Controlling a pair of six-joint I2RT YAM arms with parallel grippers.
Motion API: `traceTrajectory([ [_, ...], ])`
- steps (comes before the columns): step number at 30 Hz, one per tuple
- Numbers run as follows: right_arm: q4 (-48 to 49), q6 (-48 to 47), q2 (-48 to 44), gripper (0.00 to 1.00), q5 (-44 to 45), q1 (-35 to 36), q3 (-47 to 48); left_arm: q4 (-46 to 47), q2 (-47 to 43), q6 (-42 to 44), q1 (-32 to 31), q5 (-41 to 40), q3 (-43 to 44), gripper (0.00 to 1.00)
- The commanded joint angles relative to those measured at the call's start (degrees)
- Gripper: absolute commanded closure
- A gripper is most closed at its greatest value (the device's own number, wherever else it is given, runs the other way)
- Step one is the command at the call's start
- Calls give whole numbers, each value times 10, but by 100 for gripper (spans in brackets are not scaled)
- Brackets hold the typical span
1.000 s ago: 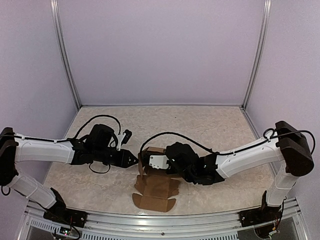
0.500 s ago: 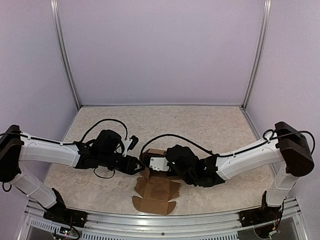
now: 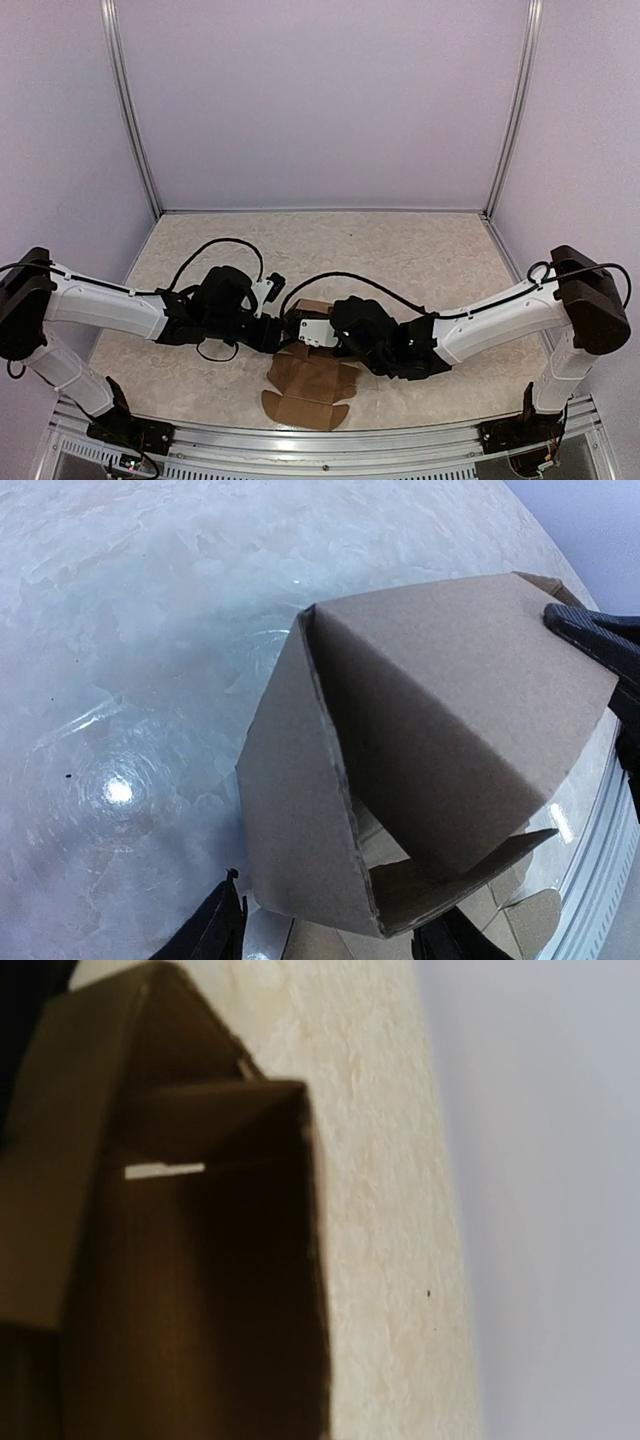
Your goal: Fold the paper box
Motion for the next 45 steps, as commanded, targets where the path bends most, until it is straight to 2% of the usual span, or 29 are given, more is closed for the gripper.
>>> traceTrajectory([
  [1, -16, 21, 2, 100, -2, 20, -7, 36, 4, 11, -13, -38, -14, 46],
  [15, -39, 18, 38, 100, 32, 44, -11, 76, -30, -2, -25, -61, -60, 46],
  [27, -66, 1, 70, 100, 64, 56, -2, 91, -32, 6, -28, -47, -56, 46],
  [36, -90, 37, 57, 100, 53, 60, -1, 103, -3, 4, -31, -42, -31, 49],
  [43, -113, 77, 46, 100, 47, 60, -4, 110, 22, -2, -44, -73, -7, 51],
  [45, -114, 85, 46, 100, 45, 60, -7, 117, 22, -5, -53, -106, -6, 51],
])
